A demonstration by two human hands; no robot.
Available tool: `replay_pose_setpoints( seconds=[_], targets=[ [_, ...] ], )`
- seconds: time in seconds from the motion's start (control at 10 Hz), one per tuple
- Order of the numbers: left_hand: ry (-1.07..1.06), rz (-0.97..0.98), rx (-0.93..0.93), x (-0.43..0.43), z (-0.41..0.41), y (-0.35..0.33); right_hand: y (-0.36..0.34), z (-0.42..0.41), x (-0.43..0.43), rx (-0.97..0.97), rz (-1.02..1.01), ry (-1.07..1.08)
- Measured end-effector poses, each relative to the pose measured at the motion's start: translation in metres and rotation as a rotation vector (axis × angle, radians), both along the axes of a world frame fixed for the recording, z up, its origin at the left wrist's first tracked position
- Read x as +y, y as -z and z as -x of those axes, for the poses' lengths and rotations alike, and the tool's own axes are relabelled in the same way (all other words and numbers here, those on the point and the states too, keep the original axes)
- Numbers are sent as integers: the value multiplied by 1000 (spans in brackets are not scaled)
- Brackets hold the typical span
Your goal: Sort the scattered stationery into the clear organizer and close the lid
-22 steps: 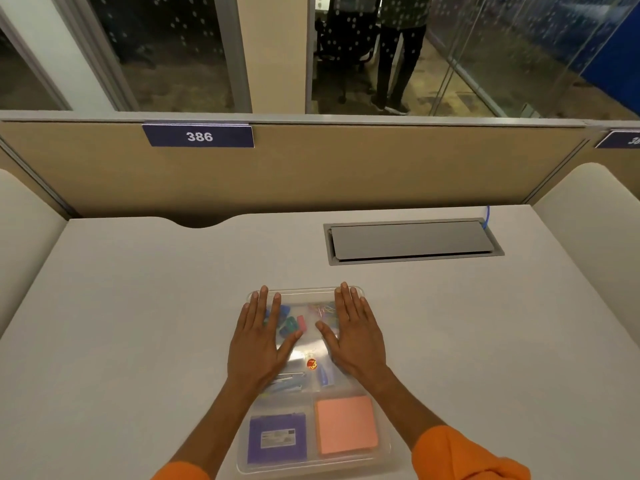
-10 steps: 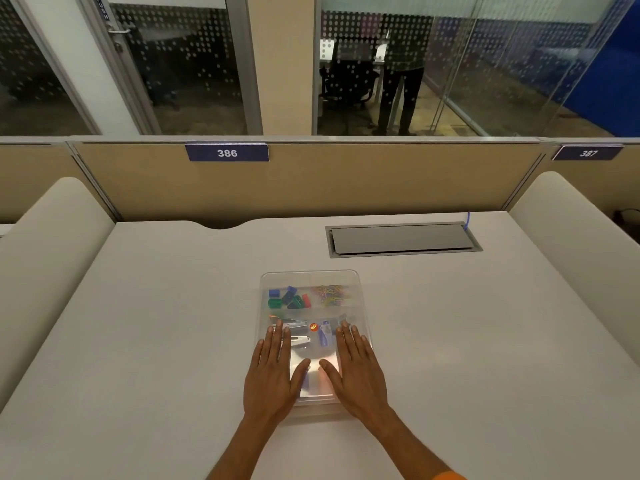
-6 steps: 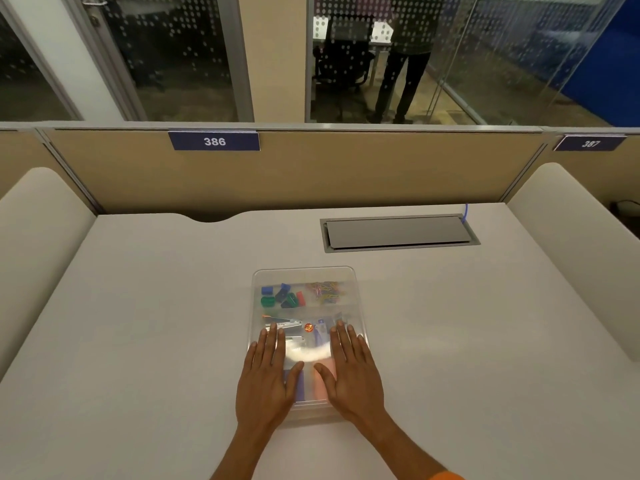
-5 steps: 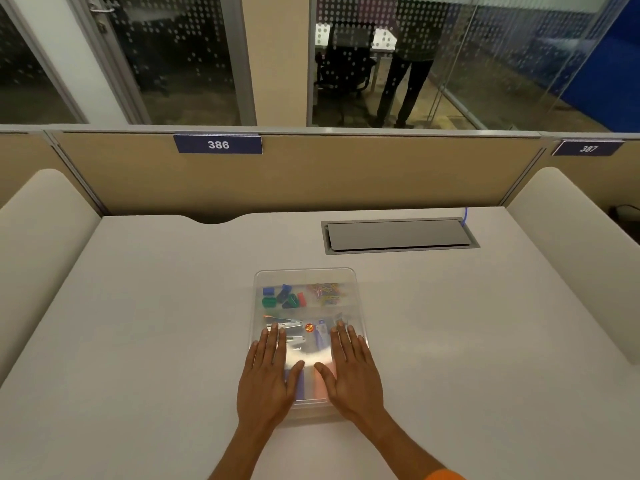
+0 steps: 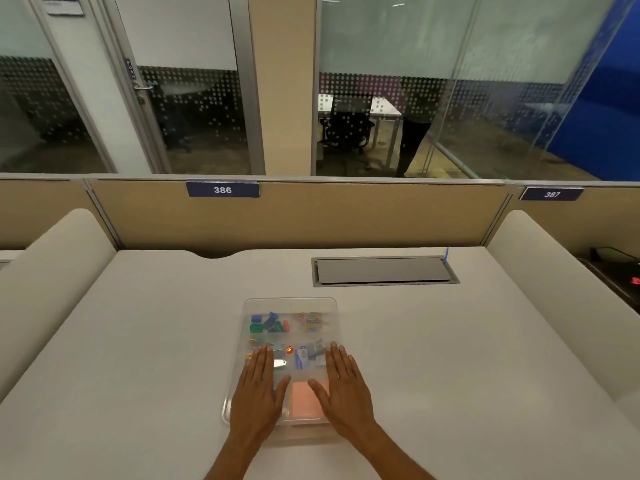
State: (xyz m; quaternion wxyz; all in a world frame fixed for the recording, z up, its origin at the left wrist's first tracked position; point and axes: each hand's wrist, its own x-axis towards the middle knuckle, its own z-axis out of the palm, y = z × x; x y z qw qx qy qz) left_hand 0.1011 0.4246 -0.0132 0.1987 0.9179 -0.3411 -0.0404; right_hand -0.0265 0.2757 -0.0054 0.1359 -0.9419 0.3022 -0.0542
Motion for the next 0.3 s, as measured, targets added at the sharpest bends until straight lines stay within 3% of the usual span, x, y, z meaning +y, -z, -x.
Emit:
replay_pose_setpoints(
  seconds=[0.3],
  targets=[
    [39,44,-118,-53,50,-8,-10,46,-60,-128,106,40]
  ],
)
